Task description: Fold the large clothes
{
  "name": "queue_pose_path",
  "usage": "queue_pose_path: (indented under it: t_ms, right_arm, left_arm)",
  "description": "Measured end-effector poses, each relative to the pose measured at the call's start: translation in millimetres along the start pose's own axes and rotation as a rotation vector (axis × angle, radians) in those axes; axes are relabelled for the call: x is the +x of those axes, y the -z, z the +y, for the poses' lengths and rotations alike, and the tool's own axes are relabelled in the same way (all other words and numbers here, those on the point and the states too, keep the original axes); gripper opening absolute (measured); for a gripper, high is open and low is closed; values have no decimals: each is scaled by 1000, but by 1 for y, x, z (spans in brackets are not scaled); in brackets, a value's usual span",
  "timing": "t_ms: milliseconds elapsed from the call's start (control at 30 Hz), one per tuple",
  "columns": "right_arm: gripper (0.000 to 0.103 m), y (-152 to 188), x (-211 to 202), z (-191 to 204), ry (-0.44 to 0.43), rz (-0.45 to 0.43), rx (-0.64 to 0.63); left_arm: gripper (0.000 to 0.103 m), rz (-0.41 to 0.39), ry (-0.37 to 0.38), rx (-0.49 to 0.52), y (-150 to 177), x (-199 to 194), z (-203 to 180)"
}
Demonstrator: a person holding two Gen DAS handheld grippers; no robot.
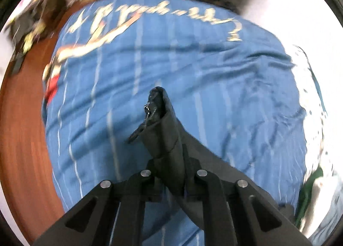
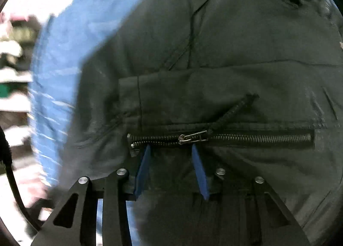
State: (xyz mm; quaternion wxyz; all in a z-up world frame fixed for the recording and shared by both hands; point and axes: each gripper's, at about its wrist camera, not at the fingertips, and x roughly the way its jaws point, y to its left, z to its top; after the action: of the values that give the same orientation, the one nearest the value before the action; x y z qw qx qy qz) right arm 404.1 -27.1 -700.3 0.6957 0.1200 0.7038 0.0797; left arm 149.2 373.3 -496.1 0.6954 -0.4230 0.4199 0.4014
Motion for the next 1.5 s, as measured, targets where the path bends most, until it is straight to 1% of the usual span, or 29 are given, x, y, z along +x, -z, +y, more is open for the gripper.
queue_pose_path:
  t_ms: [100,133,167,200,233,267,300,367,433,467,500,567,633,700,733,800,867,967,1000,1100,1133,1167,1233,1267,1300,1333,1400,1467,1500]
  right_arm:
    - [44,1,-14,6,8,17,-39]
    - [58,3,-21,6,28,10,-46]
    - [75,6,-31,5,82,-13,-60]
    - [79,10,-43,2,137,-49,-80]
    - [80,13,-53,-1,209,-85,-99]
    - [80,16,-60,-6,289,-118,-118]
    - [80,19,-65,-10,329,-138,-125]
    - [81,21,-73,-25,377,-163,-114]
    - [81,22,-79,-44,387,-175,-95]
    - [81,23,-81,-55,389,-176,-87]
    - [81,23,-84,-67,380,-175,-74]
    - [81,24,-96,-92,353,-177,-39]
    - [81,25,-112,-123,339,-191,-8]
    - [81,28,-129,-159,331,-203,36]
    - [81,28,-135,-176,324,-205,53]
    - [81,32,-151,-217,303,-213,104]
    - [81,40,-161,-253,286,-211,149]
    - [81,55,-171,-317,284,-198,219]
    - [81,59,-172,-330,288,-192,233]
    - [81,75,-172,-373,290,-162,285]
    - [81,80,-172,-384,286,-153,299]
    - [81,85,-171,-396,275,-144,314]
    - [81,93,-172,-417,235,-130,341]
    - [81,96,-174,-426,203,-128,352]
    - [81,98,-175,-432,180,-130,356]
    - [81,99,-178,-437,154,-135,357]
    - [81,101,-183,-447,92,-139,356]
    - [81,101,-191,-452,50,-140,350]
    - [81,99,-195,-454,42,-138,344]
  left_arm:
    - [7,-83,-7,145,6,-27,-25]
    - [7,-116,-8,204,7,-36,-37]
    - [7,-151,-4,262,9,-47,-50]
    - [7,-177,0,305,12,-55,-59]
    - [7,-218,1,376,18,-67,-75]
    - [7,-242,5,416,21,-74,-83]
    - [7,-279,13,468,29,-85,-96]
    - [7,-335,22,555,44,-103,-117]
    - [6,-390,40,658,69,-121,-145]
    - [6,-398,48,691,78,-127,-155]
    - [6,-401,67,741,95,-135,-171]
    - [6,-400,103,807,123,-145,-194]
    - [6,-387,157,884,163,-157,-223]
    - [5,-350,219,951,207,-163,-249]
    - [6,-296,258,1009,239,-163,-268]
    - [6,-213,288,1063,282,-157,-289]
    - [6,-117,317,1115,335,-145,-310]
    - [6,-18,317,1217,412,-123,-331]
    - [6,23,309,1246,438,-112,-335]
    - [7,107,275,1317,491,-90,-343]
    - [8,119,249,1345,507,-82,-343]
    - [9,110,217,1367,520,-76,-341]
    - [11,94,182,1383,531,-71,-338]
    - [13,103,175,1380,533,-70,-337]
    - [25,114,176,1375,536,-70,-335]
    - [57,148,204,1356,533,-72,-334]
    - [102,169,231,1324,528,-77,-330]
    - [102,156,245,1295,517,-89,-323]
    - [102,152,240,1284,510,-92,-320]
